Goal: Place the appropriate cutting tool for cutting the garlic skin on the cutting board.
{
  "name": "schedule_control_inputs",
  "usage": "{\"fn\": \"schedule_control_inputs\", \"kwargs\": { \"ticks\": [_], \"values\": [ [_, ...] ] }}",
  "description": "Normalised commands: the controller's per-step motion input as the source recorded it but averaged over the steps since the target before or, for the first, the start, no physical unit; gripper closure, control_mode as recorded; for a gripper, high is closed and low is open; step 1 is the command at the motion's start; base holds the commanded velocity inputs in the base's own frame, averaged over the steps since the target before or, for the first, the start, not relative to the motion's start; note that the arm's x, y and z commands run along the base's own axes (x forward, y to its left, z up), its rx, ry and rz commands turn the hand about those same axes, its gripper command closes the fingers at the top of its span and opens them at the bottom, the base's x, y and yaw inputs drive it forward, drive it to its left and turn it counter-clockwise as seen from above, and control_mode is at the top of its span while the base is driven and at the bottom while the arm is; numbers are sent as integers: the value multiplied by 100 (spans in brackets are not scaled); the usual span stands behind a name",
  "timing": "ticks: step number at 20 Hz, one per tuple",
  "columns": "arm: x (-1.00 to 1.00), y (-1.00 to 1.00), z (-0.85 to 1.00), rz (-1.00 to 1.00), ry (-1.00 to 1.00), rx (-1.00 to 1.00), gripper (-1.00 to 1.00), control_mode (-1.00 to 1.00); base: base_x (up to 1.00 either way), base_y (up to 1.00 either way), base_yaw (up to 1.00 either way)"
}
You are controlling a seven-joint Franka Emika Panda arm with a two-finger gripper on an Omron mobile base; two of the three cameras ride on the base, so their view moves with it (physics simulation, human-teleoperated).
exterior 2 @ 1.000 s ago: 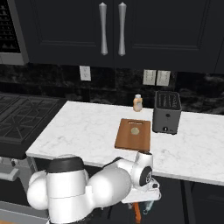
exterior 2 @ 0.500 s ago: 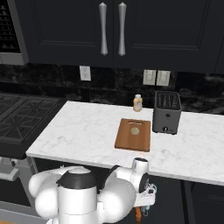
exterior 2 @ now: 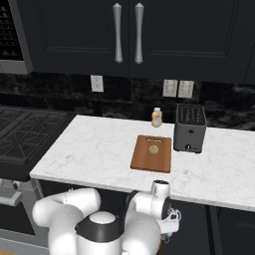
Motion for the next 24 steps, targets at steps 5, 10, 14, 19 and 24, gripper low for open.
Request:
{"fn": "schedule_control_inputs", "kwargs": {
  "ticks": [5,10,14,19,24],
  "values": [
    [-13,12,-19,4,0,0,100,-100,0,0,0],
    [-54,10,-30,3,0,1,100,-100,0,0,0],
    [-85,3,-34,3,0,0,100,-100,0,0,0],
    [-76,0,11,1,0,2,100,-100,0,0,0],
    [-1,10,100,6,-1,0,100,-100,0,0,0]
  ]
}}
